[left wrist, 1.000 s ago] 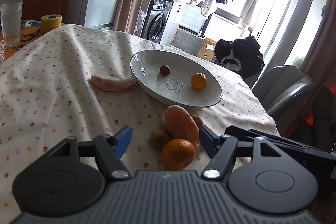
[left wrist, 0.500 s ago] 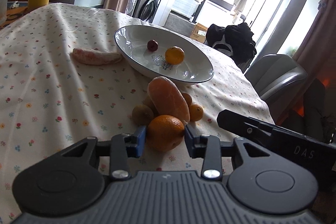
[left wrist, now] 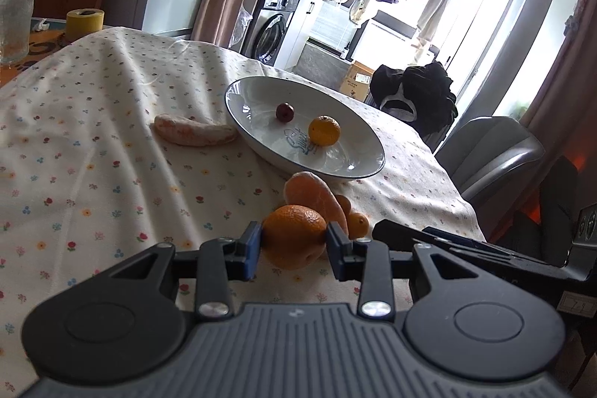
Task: Organize fruits
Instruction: 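Grasp a large orange with the left gripper while the right grasps a small mandarin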
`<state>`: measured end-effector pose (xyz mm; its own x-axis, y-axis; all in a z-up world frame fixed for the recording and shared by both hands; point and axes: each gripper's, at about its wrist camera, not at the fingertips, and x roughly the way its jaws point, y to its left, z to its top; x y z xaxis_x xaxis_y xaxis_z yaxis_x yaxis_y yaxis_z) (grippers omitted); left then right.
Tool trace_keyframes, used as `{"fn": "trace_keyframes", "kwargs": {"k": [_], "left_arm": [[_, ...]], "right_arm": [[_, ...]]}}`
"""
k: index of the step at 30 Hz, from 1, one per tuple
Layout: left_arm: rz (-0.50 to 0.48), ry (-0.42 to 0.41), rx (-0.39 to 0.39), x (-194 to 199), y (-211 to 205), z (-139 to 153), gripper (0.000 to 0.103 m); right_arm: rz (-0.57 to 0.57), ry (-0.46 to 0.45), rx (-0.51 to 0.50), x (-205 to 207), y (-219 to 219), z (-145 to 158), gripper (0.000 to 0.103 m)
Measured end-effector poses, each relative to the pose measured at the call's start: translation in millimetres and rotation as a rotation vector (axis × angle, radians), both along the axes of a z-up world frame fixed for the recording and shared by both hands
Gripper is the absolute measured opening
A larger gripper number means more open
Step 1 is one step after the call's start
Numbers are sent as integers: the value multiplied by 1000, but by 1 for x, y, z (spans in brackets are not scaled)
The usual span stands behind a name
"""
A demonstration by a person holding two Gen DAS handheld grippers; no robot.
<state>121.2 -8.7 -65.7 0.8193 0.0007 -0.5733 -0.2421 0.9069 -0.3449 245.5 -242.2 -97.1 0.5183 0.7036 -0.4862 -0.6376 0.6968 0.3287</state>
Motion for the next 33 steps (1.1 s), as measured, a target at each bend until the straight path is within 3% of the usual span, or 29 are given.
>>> {"fn": "trace_keyframes", "kwargs": {"k": [13, 17, 21, 25, 33], "left_arm": [[70, -25, 7, -7, 21, 4, 36], [87, -19, -6, -9, 30, 0, 36], [100, -17, -16, -12, 36, -2, 36], [108, -16, -30, -13, 40, -3, 36], [110, -29, -23, -14, 39, 4, 36]], "right_arm": [[17, 35, -14, 19, 18, -8, 52], [25, 32, -32, 21, 26, -11, 50], [29, 34, -59, 21, 32, -16, 39], [41, 22, -72, 17, 32, -13, 22], [43, -5, -36, 15, 25, 2, 22]]}}
